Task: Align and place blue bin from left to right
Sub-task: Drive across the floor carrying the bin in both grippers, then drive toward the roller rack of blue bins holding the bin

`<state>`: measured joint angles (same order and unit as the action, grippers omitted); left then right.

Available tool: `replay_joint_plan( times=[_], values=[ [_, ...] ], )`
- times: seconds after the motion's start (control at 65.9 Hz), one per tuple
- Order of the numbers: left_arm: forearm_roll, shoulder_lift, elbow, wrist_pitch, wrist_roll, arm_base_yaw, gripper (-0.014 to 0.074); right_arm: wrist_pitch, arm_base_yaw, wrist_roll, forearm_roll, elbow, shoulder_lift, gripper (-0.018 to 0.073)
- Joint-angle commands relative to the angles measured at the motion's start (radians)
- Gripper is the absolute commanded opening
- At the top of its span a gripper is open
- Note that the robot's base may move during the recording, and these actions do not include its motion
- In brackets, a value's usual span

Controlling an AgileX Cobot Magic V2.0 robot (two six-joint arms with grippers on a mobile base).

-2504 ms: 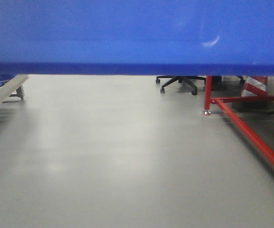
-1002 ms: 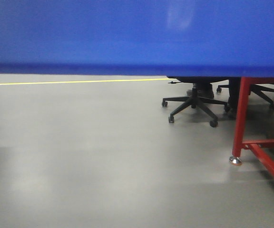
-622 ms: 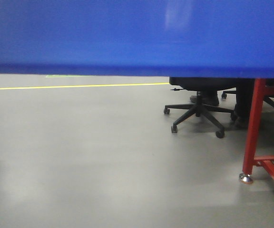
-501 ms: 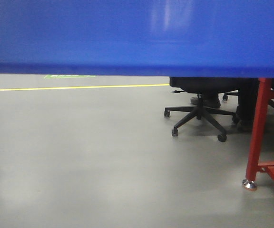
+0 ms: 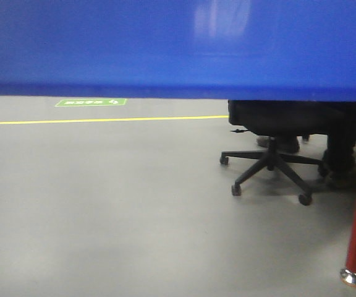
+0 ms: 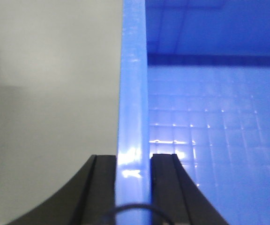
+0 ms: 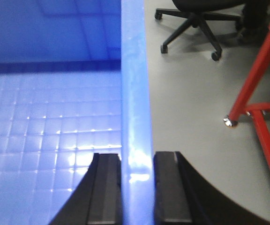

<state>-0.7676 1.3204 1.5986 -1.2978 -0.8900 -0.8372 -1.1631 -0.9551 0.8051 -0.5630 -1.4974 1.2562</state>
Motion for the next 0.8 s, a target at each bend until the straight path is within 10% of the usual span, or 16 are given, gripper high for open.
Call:
replay_joint_plan(
  times=[0.0, 0.789],
  values=[
    [-0.032, -0.007, 0.008, 0.089, -0.004, -0.018, -0.0111, 0.102, -0.006, 0.005, -0.012, -0.008, -0.011, -0.0071],
    [-0.032, -0.007, 0.008, 0.089, -0.004, -0.018, -0.0111, 0.102, -0.006, 0.005, -0.012, -0.008, -0.011, -0.0071]
  ],
)
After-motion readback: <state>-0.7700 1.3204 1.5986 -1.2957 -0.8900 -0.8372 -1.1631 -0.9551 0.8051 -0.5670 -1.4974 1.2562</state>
